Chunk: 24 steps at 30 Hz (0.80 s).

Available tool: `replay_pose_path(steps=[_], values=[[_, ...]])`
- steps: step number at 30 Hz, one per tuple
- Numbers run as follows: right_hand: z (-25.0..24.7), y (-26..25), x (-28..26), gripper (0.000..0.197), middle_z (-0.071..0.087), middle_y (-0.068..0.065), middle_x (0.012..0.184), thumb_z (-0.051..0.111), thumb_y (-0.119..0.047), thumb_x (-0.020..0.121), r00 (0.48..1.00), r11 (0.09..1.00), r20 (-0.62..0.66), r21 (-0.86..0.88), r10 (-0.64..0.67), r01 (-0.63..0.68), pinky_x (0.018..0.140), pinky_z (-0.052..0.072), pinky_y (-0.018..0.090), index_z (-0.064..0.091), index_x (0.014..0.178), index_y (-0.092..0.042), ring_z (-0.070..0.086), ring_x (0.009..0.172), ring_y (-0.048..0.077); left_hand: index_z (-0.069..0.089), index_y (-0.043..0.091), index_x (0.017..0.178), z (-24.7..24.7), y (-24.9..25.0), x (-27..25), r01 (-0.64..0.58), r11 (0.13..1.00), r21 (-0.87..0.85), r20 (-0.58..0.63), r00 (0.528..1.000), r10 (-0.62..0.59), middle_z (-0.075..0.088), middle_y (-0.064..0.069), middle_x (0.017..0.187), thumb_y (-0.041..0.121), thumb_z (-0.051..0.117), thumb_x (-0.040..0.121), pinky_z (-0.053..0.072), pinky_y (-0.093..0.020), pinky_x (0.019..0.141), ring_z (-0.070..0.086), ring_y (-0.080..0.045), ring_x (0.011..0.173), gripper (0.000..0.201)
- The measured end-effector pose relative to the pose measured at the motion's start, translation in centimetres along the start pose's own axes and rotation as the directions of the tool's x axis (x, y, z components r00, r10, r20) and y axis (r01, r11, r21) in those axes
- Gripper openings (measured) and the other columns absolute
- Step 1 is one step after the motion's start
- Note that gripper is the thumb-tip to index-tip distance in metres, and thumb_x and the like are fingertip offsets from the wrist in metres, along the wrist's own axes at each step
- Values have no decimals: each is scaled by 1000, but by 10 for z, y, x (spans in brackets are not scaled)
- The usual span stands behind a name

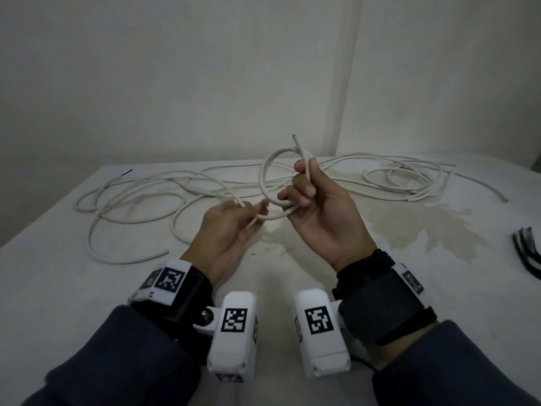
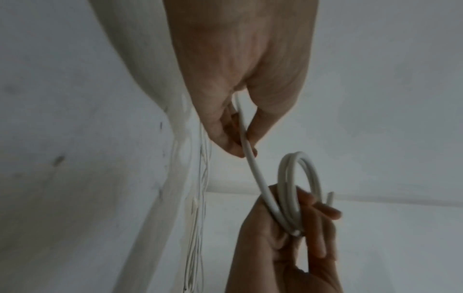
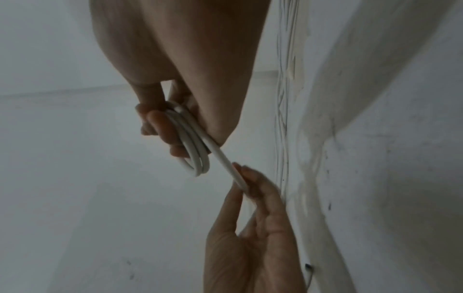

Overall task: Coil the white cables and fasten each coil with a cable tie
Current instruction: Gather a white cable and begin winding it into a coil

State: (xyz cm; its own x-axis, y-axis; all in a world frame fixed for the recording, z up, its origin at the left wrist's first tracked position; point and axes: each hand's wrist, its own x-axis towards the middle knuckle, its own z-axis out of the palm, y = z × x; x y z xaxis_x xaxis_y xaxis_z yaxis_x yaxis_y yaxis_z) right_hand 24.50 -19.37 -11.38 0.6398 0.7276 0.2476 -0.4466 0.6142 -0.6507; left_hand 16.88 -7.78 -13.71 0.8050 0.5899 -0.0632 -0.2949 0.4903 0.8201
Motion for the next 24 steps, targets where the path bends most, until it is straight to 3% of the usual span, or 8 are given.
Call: replay_pose_path(steps=[3, 6, 12, 15, 17, 19, 21, 24], values=[[-6, 4, 3, 29, 34, -8, 48, 38, -27, 102, 997, 998, -73, -48, 37, -40, 63, 45, 21, 56, 87, -10, 34, 41, 6, 49, 4, 118, -7, 4, 5, -173, 985, 25, -125, 977, 174, 58, -10, 91, -5, 50, 94, 57, -24, 59, 72, -15, 67, 26], [-8, 11, 4, 30, 31, -8, 48, 39, -26, 102, 988, 990, -123, -98, 93, -106, 59, 45, 21, 56, 86, -8, 32, 40, 6, 50, 9, 124, -7, 8, 2, -253, 951, 180, -150, 948, 280, 54, -5, 89, 5, 46, 99, 55, -24, 52, 70, -14, 57, 25], [-4, 13, 2, 32, 28, -7, 47, 39, -23, 103, 967, 962, -192, -181, 167, -203, 46, 43, 20, 61, 91, -1, 27, 36, 5, 57, 25, 108, -6, 10, 0, -304, 807, 507, -104, 908, 407, 58, -3, 78, 8, 48, 98, 57, -27, 49, 64, -9, 44, 21], [-4, 14, 2, 27, 28, -7, 46, 39, -19, 103, 963, 942, -211, -253, 170, -222, 44, 40, 21, 57, 86, -8, 25, 36, 6, 67, 45, 76, -9, 10, 3, -292, 695, 657, -88, 886, 455, 63, -3, 70, 18, 56, 91, 60, -46, 60, 69, -24, 57, 33], [-6, 14, 2, 24, 29, -7, 45, 40, -16, 102, 961, 932, -216, -281, 172, -230, 42, 39, 21, 47, 79, -15, 26, 35, 6, 69, 36, 70, -9, 10, 3, -296, 608, 737, -53, 872, 487, 65, -5, 66, 24, 61, 86, 59, -49, 68, 70, -32, 65, 22], [-10, 14, 1, 20, 32, -6, 43, 41, -14, 101, 959, 940, -202, -239, 199, -245, 40, 38, 21, 43, 81, -16, 30, 34, 6, 72, 24, 86, -9, 9, 3, -289, 593, 751, -62, 864, 499, 66, -1, 67, 16, 62, 89, 60, -45, 67, 70, -28, 63, 12], [-15, 15, 1, 20, 34, -6, 41, 41, -12, 101, 954, 946, -204, -193, 219, -259, 40, 38, 20, 43, 81, -14, 32, 33, 5, 71, 7, 105, -11, 9, 6, -262, 611, 747, -78, 878, 472, 68, 0, 70, 14, 63, 89, 61, -42, 63, 69, -22, 59, 19], [-21, 16, 2, 21, 27, -7, 42, 40, -9, 98, 937, 948, -217, -103, 275, -302, 38, 33, 18, 41, 78, -15, 25, 32, 4, 74, 8, 100, -15, 7, 9, -282, 615, 736, -50, 884, 466, 68, 3, 62, 19, 67, 87, 60, -42, 74, 67, -16, 60, 19]])
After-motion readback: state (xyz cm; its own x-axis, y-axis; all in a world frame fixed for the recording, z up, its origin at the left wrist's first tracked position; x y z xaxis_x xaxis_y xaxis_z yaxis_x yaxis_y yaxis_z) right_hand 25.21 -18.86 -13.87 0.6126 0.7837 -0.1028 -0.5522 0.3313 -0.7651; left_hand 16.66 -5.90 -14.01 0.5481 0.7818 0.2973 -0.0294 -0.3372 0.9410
